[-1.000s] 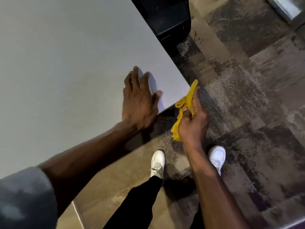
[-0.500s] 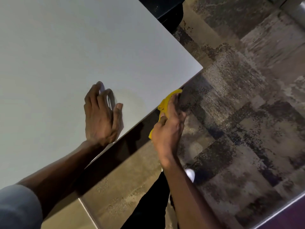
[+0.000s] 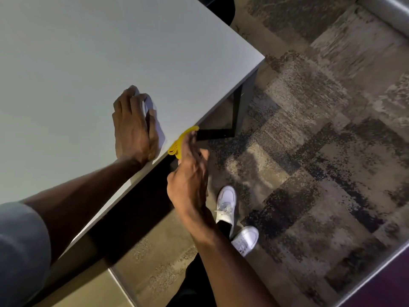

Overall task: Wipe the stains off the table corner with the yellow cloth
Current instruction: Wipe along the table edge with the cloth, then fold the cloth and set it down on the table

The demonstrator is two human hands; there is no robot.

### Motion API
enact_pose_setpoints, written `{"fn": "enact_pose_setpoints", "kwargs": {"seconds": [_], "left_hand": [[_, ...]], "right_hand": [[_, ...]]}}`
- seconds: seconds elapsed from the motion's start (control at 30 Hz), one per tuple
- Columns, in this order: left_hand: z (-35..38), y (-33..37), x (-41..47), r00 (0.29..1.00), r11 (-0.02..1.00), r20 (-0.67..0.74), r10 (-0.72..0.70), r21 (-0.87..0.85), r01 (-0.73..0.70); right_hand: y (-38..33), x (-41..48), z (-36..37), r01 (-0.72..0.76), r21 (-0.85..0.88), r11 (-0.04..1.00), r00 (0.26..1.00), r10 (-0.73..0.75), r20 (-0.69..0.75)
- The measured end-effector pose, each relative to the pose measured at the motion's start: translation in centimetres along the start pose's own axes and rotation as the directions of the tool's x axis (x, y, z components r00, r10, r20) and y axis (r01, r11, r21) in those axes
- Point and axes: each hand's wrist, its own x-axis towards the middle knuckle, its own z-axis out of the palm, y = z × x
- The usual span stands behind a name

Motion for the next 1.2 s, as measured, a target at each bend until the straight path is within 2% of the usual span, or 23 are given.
{"fn": "enact_pose_setpoints", "kwargs": {"seconds": [0.17,0.27,0.37,0.43,0.7,0.83,0.97,1.03,1.1,1.2], "left_hand": [[0.5,-1.1,0.3,0.999,0.999,-0.02,0.033,0.022,-0.033],[0.4,-1.2,0.4,0.999,0.998,-0.013,0.053,0.026,-0.052],[0.1,-1.1,0.3,0.999,0.999,-0.014,0.04,0.026,-0.04],[-0.2,-1.0,0.3,0.999,0.999,0.011,0.033,0.031,-0.033],[-1.0,-1.1,0.1,0.997,0.997,0.076,0.03,-0.077,-0.024],[-2.8,-1.5,-0.1,0.983,0.98,0.178,0.049,-0.198,-0.013],[-6.8,-1.7,-0.4,0.917,0.942,0.398,0.002,-0.308,0.131],[-9.3,-1.4,-1.5,0.889,0.908,0.453,-0.064,-0.344,0.24],[-12.1,-1.0,-3.4,0.853,0.809,0.481,-0.204,-0.407,0.423],[-16.1,-1.7,-6.7,0.746,0.585,0.517,-0.42,-0.474,0.658]], "right_hand": [[1.2,-2.1,-0.3,0.126,-0.024,0.992,0.982,-0.121,0.145],[2.0,-3.4,-1.7,0.168,0.014,0.986,0.973,-0.168,0.159],[2.5,-4.2,-3.3,0.082,0.072,0.994,0.989,-0.091,0.121],[2.6,-4.5,-4.3,0.022,0.183,0.983,0.991,-0.046,0.125],[0.9,-5.6,-6.4,-0.131,0.562,0.817,0.991,0.117,0.062],[-1.3,-6.5,-6.5,-0.13,0.648,0.75,0.99,0.13,0.049],[-4.0,-7.6,-6.1,-0.112,0.644,0.757,0.992,0.118,0.034],[-5.6,-8.1,-5.7,-0.106,0.63,0.77,0.993,0.115,0.026],[-7.5,-8.6,-5.4,-0.104,0.636,0.764,0.993,0.112,0.028],[-10.3,-9.3,-4.7,-0.096,0.651,0.753,0.994,0.106,0.024]]}}
